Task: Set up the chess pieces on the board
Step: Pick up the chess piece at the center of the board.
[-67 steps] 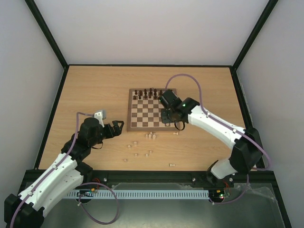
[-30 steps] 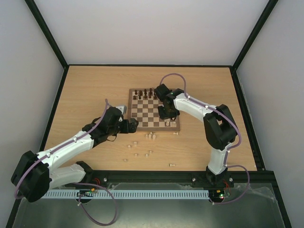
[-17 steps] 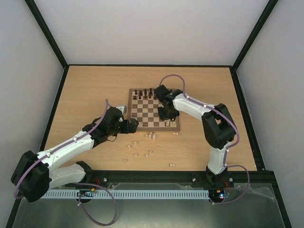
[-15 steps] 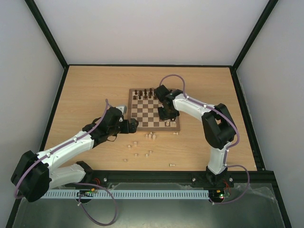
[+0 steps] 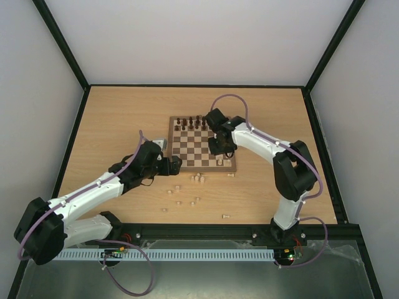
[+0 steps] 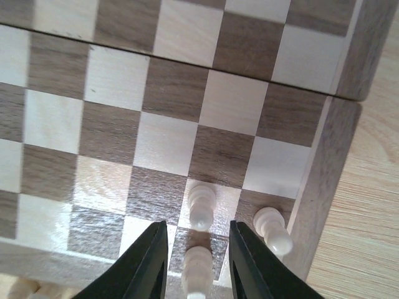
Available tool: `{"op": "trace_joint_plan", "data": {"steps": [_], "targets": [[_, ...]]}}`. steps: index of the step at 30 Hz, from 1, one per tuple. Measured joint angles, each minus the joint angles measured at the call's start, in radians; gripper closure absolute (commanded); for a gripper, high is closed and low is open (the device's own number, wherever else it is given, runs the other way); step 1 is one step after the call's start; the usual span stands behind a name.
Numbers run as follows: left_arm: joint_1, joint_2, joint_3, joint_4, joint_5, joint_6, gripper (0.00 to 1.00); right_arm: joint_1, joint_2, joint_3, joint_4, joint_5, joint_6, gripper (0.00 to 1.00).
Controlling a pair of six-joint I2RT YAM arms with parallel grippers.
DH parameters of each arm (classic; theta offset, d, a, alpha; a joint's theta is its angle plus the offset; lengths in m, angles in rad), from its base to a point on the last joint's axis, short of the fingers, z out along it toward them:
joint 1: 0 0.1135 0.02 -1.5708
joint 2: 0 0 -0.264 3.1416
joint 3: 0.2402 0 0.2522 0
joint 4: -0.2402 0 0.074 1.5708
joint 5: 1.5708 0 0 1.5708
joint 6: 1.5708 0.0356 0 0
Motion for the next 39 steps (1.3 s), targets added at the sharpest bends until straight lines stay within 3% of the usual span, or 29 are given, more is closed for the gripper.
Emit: {"op": "trace_joint_plan", "data": {"steps": [5, 9, 16, 24, 39], "targets": [[-0.003, -0.002, 0.013, -0.014, -0.013, -0.002, 0.01, 0.000, -0.093, 0.000, 0.008, -0.016, 0.001, 0.44], [-0.003, -0.019, 0.033, -0.031, -0.024, -0.003, 0.01, 0.013, -0.211, -0.021, 0.015, -0.039, 0.007, 0.39], [-0.003, -0.083, 0.034, -0.058, -0.040, -0.021, 0.01, 0.204, -0.367, -0.156, 0.026, -0.061, 0.079, 0.44], [-0.005, -0.158, 0.025, -0.090, -0.047, -0.048, 0.01, 0.439, -0.369, -0.257, 0.027, -0.053, 0.192, 0.51], [-0.005, -0.240, -0.005, -0.137, -0.058, -0.068, 0.01, 0.510, -0.208, -0.333, 0.125, -0.069, 0.257, 0.54]]}}
